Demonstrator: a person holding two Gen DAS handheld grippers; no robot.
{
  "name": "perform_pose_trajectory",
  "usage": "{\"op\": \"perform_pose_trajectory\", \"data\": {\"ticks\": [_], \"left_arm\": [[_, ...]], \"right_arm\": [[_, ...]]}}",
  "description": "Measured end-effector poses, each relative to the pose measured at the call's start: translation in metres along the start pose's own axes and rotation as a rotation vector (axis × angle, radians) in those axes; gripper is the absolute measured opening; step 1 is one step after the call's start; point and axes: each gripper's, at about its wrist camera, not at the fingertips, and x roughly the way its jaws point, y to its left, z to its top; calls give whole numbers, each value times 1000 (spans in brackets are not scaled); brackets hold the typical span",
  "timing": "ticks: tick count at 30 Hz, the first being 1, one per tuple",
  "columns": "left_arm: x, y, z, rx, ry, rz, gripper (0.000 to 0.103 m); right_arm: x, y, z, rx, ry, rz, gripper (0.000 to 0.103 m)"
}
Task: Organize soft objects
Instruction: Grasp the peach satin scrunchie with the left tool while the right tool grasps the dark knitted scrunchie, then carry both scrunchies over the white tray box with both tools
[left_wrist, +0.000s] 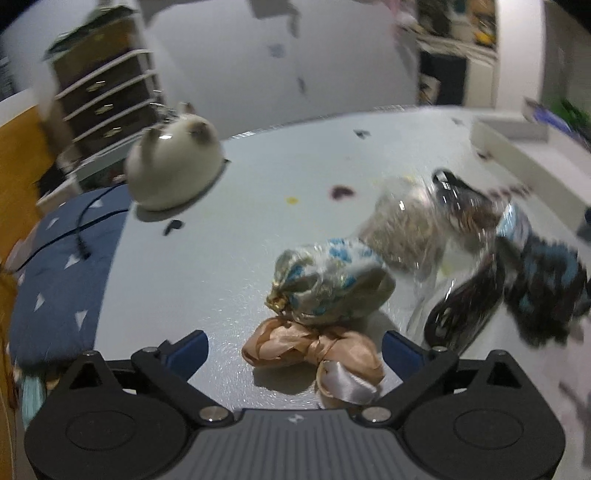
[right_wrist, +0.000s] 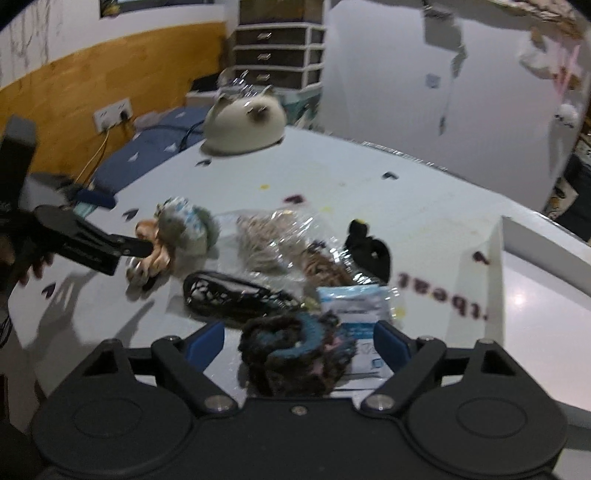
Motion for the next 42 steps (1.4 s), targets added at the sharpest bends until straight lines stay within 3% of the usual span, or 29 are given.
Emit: {"op": "perform_pose_trajectory", "data": {"ticks": [9,14,17,24,26,33,34,42], "left_arm": [[31,-1,10,122,32,-49,100],[43,-5,9,150,80,-63,90],[41,-2,7,107,78,-73,80],[28,-7,-6,37,76,-45,73],[22,-9,-12,-3,73,-31,71],[-4,-16,-31,-158,68,3,68],[-8,-17,-33,-187,67,5,67],[-47,-25,-45,-353,34,37,66]], "right_arm": [[17,11,4,-58,58,49,86],[32,13,8,-68,90,41,84],[40,12,6,-51,116,22,82],[51,-7,1,105,135,26,74],[53,-7,-1,109,132,30,62],[47,-2,-5,115,108,42,42],[45,-2,-5,116,102,45,31],[28,0,-11,128,82,72,22]]}}
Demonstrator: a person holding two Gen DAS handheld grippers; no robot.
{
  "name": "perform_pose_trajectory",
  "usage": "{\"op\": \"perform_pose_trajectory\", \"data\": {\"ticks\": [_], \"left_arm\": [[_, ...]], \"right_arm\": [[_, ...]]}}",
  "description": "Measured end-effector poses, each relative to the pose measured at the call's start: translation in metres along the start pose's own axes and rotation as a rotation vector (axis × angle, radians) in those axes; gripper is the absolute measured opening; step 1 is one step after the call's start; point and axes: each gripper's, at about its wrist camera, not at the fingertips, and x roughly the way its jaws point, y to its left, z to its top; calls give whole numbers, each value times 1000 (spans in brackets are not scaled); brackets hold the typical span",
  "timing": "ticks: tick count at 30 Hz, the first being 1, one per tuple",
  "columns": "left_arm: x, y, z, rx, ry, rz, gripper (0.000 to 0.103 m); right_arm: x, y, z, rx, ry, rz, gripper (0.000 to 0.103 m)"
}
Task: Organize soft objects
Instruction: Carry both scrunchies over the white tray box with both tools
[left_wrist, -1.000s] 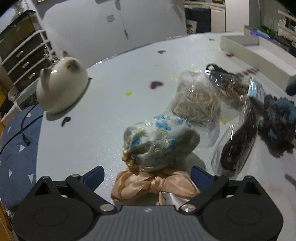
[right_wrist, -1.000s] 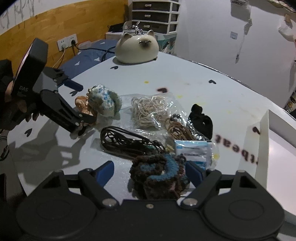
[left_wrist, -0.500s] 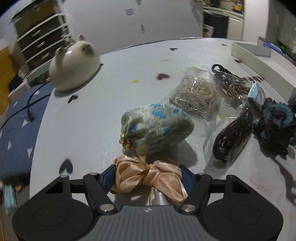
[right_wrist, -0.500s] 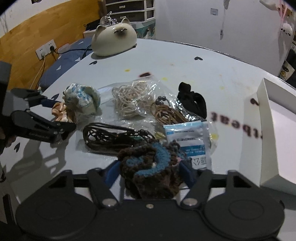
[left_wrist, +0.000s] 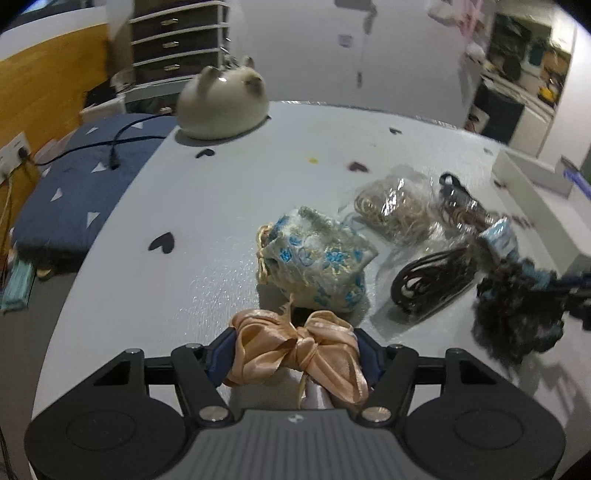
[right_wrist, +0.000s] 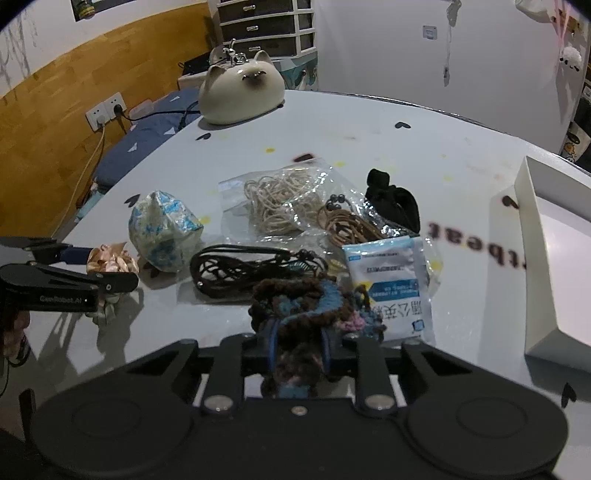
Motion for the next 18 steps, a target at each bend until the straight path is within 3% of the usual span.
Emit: {"op": "perform_pose_trajectory", "data": {"ticks": [5,18], "left_arm": [[-27,-4,3,-75,-48,8,66],[-64,-51,43,-70,-142,17,66]], "right_arm": [[-18,2,-3,-2,-41,1,21],[-77,-14,3,34,-210,-62,21]]}}
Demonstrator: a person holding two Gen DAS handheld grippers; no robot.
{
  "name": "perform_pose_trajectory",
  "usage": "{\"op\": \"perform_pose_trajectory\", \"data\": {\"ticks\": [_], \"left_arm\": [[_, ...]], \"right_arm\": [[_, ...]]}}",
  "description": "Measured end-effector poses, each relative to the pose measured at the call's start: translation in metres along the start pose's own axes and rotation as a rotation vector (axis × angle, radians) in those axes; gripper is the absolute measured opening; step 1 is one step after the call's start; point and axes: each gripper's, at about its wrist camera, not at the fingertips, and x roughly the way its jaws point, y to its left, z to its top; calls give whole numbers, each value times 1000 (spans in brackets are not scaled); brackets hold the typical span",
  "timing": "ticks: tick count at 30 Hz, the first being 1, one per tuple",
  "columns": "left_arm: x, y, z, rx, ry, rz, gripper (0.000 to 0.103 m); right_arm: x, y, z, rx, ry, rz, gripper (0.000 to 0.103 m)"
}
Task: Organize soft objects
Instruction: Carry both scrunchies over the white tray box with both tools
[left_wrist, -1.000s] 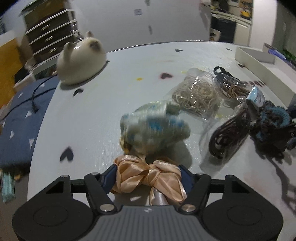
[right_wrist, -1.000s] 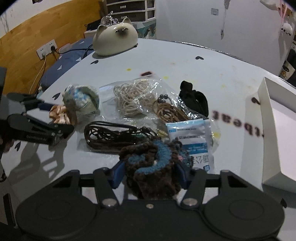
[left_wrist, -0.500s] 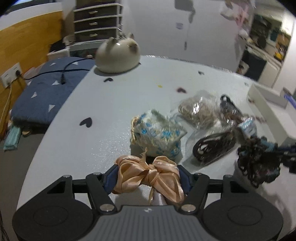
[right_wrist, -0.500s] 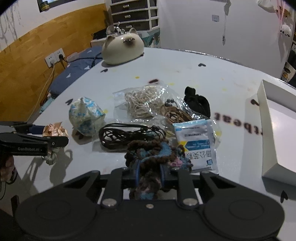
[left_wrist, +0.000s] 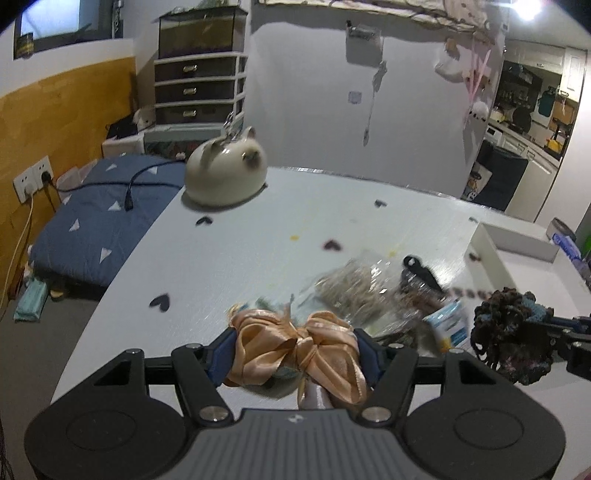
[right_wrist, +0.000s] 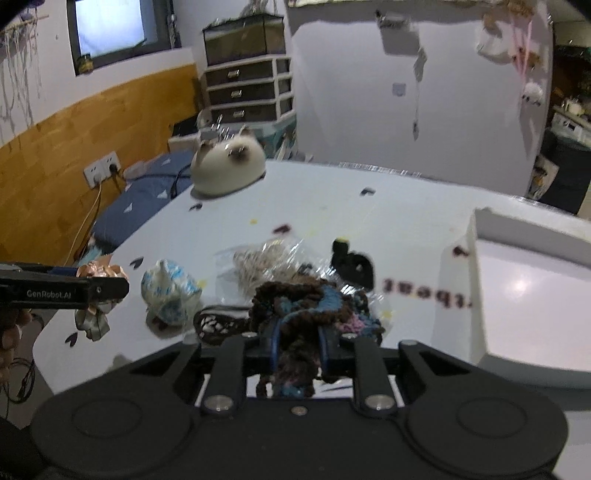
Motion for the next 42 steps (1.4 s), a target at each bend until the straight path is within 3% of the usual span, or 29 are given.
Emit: {"op": "perform_pose_trajectory", "data": {"ticks": [9,25,42], "left_arm": [[-5,-63,19,3,-26,2,67],[8,-230,34,35,-54,-4,67],[52,-374,50,100,-8,-102,67]], "right_arm": [[-29,-45,9,20,-72,-13,21],[-82,-196,17,50,-120,-75,21],[-118,-334,-2,146,-120,-180,21]]}}
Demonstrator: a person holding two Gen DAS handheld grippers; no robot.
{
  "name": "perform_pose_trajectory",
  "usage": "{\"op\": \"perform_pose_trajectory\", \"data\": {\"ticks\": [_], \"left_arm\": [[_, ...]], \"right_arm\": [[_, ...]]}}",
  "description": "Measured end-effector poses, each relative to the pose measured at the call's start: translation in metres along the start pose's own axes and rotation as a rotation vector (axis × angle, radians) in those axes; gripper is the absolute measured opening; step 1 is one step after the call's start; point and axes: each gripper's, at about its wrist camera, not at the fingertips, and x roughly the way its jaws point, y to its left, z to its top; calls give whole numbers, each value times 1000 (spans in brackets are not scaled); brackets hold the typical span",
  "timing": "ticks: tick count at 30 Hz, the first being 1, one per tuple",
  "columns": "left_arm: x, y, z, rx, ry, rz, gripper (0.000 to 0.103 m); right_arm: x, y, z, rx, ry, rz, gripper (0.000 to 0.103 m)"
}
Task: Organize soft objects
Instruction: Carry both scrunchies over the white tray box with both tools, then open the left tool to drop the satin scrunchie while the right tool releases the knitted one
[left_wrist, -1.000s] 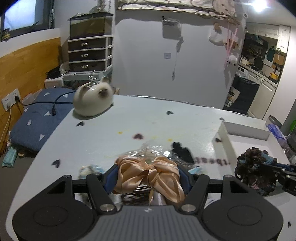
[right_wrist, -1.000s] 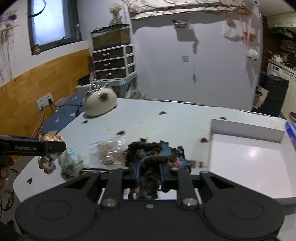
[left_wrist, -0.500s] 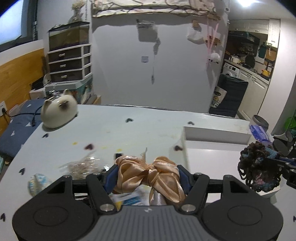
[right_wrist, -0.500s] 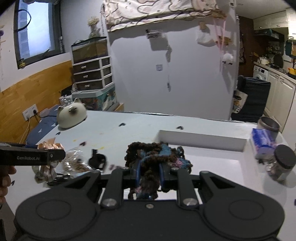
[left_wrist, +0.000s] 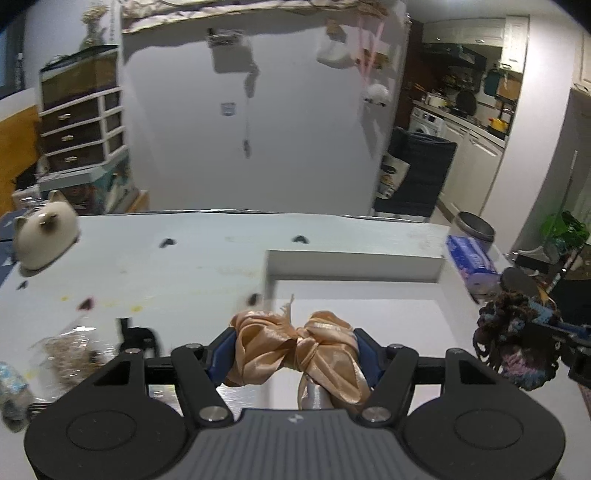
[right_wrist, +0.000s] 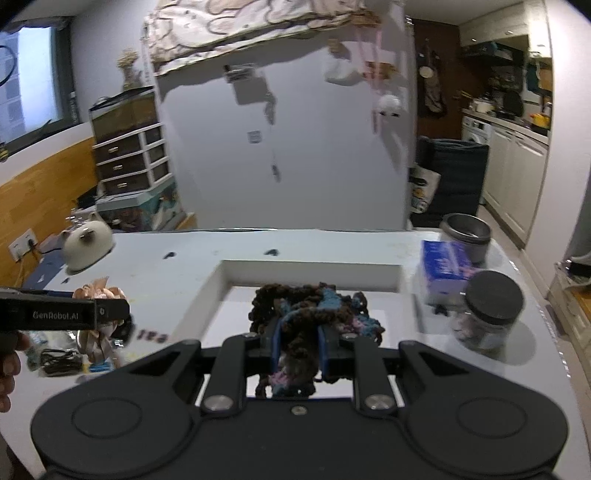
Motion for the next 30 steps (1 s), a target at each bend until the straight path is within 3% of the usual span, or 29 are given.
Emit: {"op": "perform_pose_trajectory", "data": {"ticks": [6,15,19,25,30], "left_arm": [[33,-43,2,49,42,-67,67],[79,-86,-19,221,95,-222,67],[98,-98,-28,304,139,-269,67],[125,-104,-36,393,221,-338,67],[144,-107,-35,448,286,-454,67]], "right_arm": [[7,-36,0,37,23,-37,21],[37,-66,-8,72,108,-40,19],[56,-71,-14,92,157,-22,8],[80,-72,-20,84,218,-16,8],[85,-75,-21,87,280,43,9]]}}
